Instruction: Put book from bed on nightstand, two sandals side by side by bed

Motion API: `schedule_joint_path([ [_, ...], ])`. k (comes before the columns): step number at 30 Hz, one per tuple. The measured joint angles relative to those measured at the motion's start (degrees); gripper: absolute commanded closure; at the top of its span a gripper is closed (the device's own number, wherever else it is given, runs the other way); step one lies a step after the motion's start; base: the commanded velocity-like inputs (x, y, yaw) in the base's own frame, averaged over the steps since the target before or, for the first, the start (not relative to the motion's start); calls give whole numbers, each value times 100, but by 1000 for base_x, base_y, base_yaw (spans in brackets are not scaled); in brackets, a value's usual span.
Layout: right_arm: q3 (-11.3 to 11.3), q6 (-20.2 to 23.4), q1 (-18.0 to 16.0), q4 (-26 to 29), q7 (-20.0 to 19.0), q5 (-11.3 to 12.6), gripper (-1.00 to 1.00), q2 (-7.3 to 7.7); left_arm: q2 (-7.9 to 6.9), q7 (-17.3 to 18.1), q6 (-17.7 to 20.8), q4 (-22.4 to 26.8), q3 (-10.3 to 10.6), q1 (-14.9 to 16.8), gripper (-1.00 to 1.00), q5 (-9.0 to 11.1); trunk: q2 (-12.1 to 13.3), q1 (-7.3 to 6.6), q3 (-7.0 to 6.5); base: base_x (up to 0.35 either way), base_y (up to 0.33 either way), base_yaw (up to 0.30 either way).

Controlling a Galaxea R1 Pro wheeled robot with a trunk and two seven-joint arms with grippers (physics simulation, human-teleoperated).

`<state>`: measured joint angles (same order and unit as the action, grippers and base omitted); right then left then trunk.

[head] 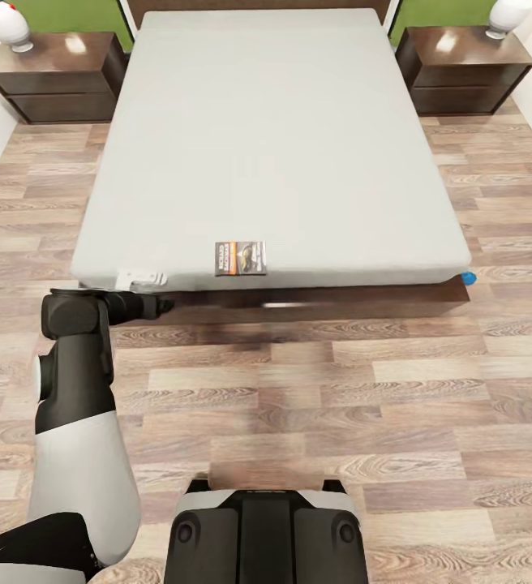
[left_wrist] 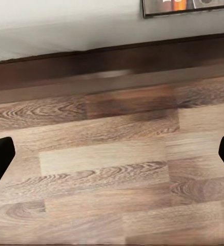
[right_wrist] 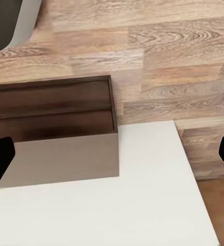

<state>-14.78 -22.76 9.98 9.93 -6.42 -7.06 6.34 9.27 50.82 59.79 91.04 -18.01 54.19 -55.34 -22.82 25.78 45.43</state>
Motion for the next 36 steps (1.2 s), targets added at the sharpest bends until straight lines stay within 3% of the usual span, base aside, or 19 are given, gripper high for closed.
schedule_joint_path([
  [6, 0, 0, 0, 3, 5, 0, -100, -3, -63, -3, -1, -23, -6, -219, -100, 24, 0, -2, 0, -165, 0, 0],
  [10, 0, 1, 0, 10, 5, 0, -100, -7, -158, -33, -1, -60, -20, -848, -100, 68, -1, -3, 1, -42, 0, 0],
  [13, 4, 5, -2, 18, 8, -3, -100, -10, -184, -60, -189, -73, -83, -1272, -100, 215, -1, -4, 1, -18, 0, 0],
  [14, 6, 9, -4, 19, 11, -7, -100, -10, -196, -100, -368, -78, -280, -1550, -100, 393, 0, -4, 1, -10, 0, 0],
  [15, 6, 13, -5, 19, 13, -9, -100, -10, -194, -101, -369, -77, -288, -1576, -100, 421, -1, -4, 1, -8, 0, 0],
  [16, 7, 17, -6, 19, 13, -11, -100, -8, -202, -149, -569, -82, -570, -1837, -100, 647, 0, -4, 1, -6, 0, 0],
  [17, 7, 21, -7, 18, 14, -12, -100, -6, -204, -171, -677, -86, -727, -1984, -100, 808, -1, -4, 1, -5, 0, 0],
  [20, 8, 31, -8, 18, 17, -15, -100, -3, -210, -214, -1026, -163, -1104, -2287, -100, 1216, -1, -4, 1, -3, 0, 0],
  [23, 6, 42, -8, 12, 22, -13, -100, -6, -227, -301, -1415, -388, -1390, -2497, -100, 1495, -1, -4, 1, -2, 0, 0],
  [29, 1, 50, -9, -36, 25, -2, -100, -17, -250, -782, -2568, -843, -2166, -2858, -100, 1737, -1, -4, 1, 0, 0, 0],
  [36, -9, 52, -9, -67, 25, 11, -100, -26, -260, -1495, -4063, -1383, -2505, -3387, -100, 1783, -1, -4, 1, 0, 0, 0],
])
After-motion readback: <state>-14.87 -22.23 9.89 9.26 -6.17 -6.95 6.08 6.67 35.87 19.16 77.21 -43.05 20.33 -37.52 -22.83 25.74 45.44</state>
